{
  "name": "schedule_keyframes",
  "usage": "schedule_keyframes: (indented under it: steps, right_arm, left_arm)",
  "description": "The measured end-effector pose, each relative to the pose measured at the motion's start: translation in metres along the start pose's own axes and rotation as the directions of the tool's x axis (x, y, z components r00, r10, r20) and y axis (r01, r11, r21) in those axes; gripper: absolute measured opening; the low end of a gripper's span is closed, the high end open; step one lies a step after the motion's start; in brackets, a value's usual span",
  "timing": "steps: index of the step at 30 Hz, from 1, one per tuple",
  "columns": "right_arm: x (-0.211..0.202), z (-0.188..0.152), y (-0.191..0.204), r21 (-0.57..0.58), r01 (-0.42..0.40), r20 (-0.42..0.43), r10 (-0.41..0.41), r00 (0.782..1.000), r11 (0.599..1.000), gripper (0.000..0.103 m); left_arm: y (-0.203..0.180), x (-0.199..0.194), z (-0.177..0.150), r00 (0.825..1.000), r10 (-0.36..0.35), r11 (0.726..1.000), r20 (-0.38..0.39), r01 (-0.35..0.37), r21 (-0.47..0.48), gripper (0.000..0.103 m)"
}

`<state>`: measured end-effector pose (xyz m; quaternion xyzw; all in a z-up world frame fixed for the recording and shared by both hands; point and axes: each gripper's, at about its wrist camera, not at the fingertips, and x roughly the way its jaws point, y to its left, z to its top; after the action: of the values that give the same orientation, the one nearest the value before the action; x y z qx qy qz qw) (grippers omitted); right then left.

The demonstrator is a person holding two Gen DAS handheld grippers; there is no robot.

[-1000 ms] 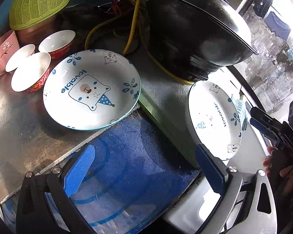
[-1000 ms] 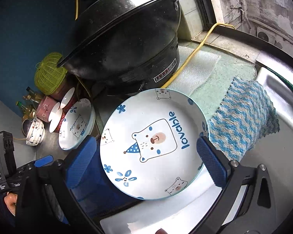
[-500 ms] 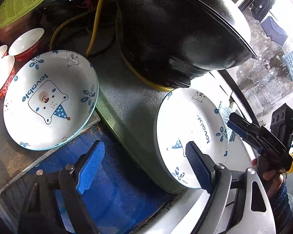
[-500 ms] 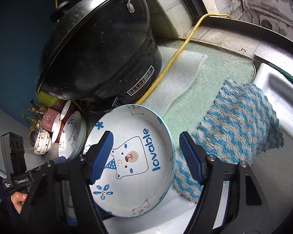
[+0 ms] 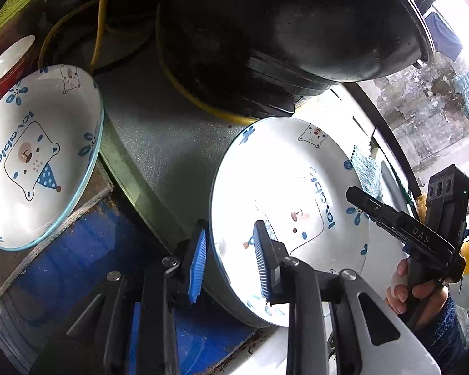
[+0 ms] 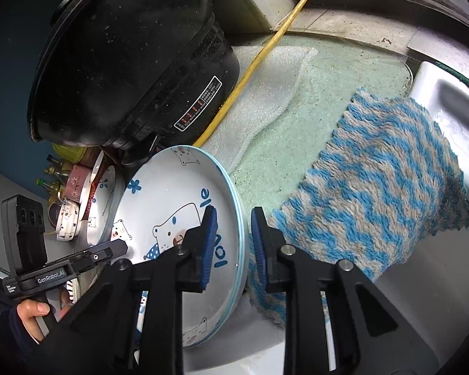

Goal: Organize plates and bowls

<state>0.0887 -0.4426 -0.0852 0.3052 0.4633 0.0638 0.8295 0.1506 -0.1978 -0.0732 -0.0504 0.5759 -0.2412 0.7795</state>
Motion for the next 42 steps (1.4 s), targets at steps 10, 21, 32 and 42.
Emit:
schedule_keyframes:
  steps: [10, 21, 32, 42]
  right_arm:
    - [0.004, -0.003, -0.004, 0.010, 0.007, -0.009, -0.007, 1.000, 1.000, 0.010]
    - [-0.007, -0.010, -0.001, 0.040, 0.001, 0.012, -0.002, 1.000, 0.999, 0.010]
    - [-0.009, -0.011, 0.015, 0.030, -0.001, 0.014, 0.001, 1.000, 1.000, 0.010]
    - [-0.005, -0.015, 0.046, -0.008, -0.010, 0.009, 0.010, 1.000, 1.000, 0.010]
  left_arm:
    - [0.003, 0.008, 0.003, 0.999, 0.035, 0.999, -0.013, -0.035, -0.004, 0.007]
    - [0.008, -0.008, -0.007, 1.000, 0.009, 1.000, -0.001, -0.009, 0.004, 0.007]
    - [0.014, -0.024, -0.009, 1.000, 0.010, 1.000, 0.023, -0.009, -0.012, 0.007]
    - [0.032, -0.042, -0.018, 0.998, 0.008, 0.998, 0.055, -0.005, -0.057, 0.007]
